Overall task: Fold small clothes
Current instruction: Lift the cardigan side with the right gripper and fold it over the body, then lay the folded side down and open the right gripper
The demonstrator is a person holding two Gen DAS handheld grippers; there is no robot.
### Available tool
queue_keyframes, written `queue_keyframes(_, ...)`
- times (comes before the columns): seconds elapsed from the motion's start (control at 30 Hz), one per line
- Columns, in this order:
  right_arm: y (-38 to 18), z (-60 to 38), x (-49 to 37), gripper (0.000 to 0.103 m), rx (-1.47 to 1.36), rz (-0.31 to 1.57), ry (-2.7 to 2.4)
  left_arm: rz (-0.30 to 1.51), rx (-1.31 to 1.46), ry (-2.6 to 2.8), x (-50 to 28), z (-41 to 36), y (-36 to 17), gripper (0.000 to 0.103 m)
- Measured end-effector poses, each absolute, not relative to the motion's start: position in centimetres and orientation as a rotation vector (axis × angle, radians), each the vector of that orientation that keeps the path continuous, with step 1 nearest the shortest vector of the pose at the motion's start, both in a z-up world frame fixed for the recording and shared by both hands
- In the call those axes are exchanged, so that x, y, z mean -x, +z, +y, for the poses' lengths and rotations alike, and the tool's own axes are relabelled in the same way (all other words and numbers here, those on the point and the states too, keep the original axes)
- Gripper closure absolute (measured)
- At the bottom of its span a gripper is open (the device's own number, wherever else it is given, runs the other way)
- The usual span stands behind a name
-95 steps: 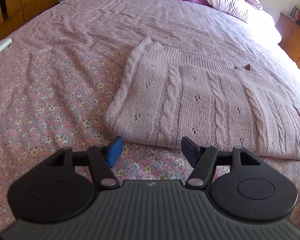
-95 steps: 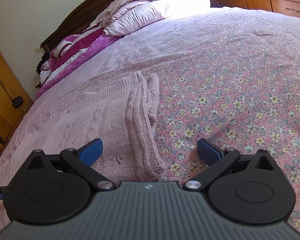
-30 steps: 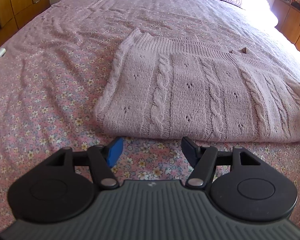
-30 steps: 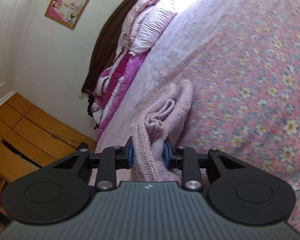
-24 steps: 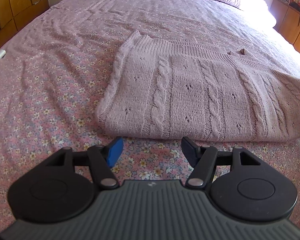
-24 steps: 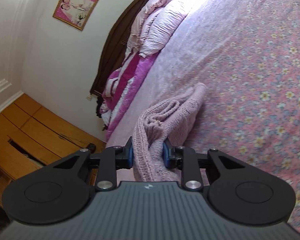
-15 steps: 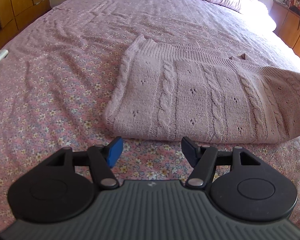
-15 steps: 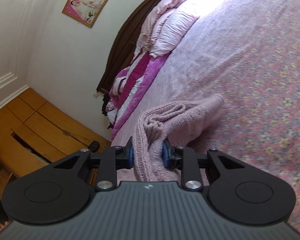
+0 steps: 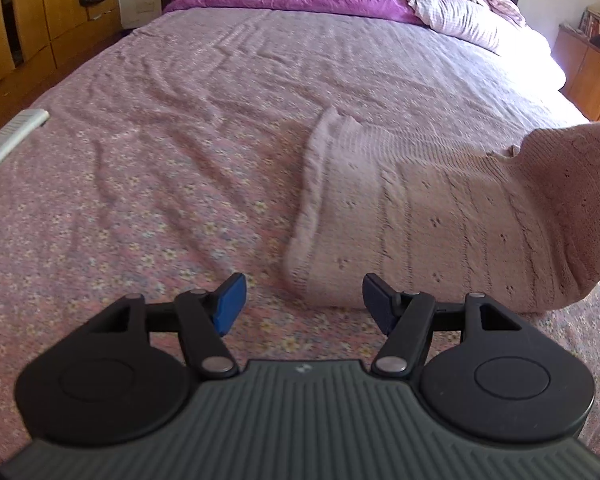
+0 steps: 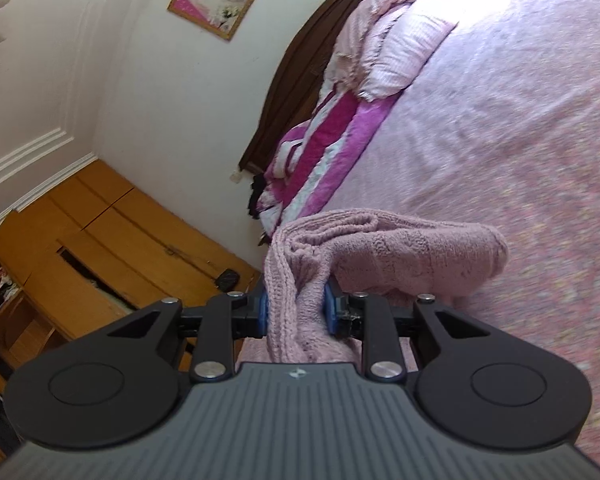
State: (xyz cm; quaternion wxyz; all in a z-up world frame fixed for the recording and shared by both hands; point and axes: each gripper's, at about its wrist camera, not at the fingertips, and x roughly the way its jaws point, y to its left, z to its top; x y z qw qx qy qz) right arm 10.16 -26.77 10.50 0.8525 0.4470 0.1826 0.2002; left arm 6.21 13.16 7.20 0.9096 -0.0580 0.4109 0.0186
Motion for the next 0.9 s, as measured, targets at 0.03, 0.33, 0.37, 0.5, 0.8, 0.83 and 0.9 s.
queue_keyframes(0.03, 10.8, -26.0, -10.3, 0.074, -0.936, 0.385, 0.43, 0.845, 0.124, 0.041, -6.1, 13.4, 7.2, 0.037)
queue_keyframes(0.33, 11.1, -17.8, -12.7, 0.074, -0.86, 0.47, 0.481, 0.832, 0.162, 0.045, -5.8, 15.6, 7.0, 0.037)
queue_keyframes(0.37, 10.8, -16.9, -12.9, 0.074, -0.85, 0.487, 0.481, 0.829, 0.17, 0.045, -5.7, 15.8, 7.0, 0.037)
queue_keyframes(0.5, 9.1, -13.6, -13.8, 0.074, -0.822, 0.558, 0.48, 0.82, 0.191, 0.04, -5.7, 16.3, 6.9, 0.037)
queue_keyframes(0.8, 6.2, -7.7, -14.5, 0.063, -0.623, 0.678, 0.457, 0.815, 0.215, 0.037, -5.6, 16.9, 6.4, 0.037)
queue_keyframes(0.83, 6.2, -7.2, -14.4, 0.055, -0.606, 0.676, 0.467, 0.814, 0.217, 0.037, -5.6, 16.9, 6.4, 0.037)
queue_keyframes(0.9, 6.2, -6.5, -14.1, 0.044, -0.607, 0.674, 0.492, 0.813, 0.22, 0.037, -5.5, 17.0, 6.4, 0.037)
